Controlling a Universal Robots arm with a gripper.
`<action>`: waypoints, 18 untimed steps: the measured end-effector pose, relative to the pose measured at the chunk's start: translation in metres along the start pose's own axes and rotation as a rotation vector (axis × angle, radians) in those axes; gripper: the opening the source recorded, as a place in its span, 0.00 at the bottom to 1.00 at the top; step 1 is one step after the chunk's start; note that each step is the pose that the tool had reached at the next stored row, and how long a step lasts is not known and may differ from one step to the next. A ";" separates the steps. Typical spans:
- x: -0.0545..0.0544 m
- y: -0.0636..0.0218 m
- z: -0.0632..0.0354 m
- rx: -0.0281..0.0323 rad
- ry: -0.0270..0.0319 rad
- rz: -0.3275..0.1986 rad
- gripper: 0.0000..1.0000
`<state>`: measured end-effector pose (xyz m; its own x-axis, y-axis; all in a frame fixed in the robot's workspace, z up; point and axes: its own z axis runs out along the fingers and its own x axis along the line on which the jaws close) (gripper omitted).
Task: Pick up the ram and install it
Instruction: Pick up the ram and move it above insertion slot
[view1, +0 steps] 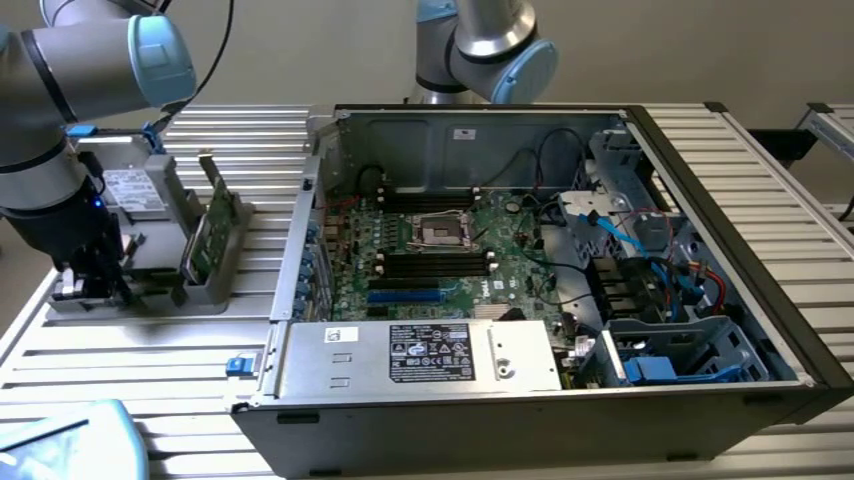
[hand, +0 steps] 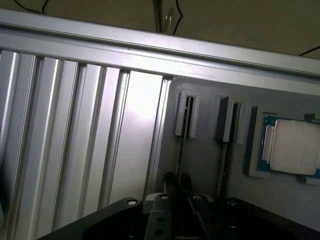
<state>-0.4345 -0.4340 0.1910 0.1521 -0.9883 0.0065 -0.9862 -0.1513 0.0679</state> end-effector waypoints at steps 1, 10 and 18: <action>0.000 0.0000 0.0000 0.0001 0.0000 0.000 0.15; 0.001 -0.0043 -0.0012 -0.0026 -0.0004 0.000 0.15; 0.001 -0.0055 -0.0046 -0.0051 -0.0009 0.000 0.15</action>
<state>-0.4287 -0.4340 0.1952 0.1516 -0.9884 0.0057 -0.9859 -0.1508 0.0730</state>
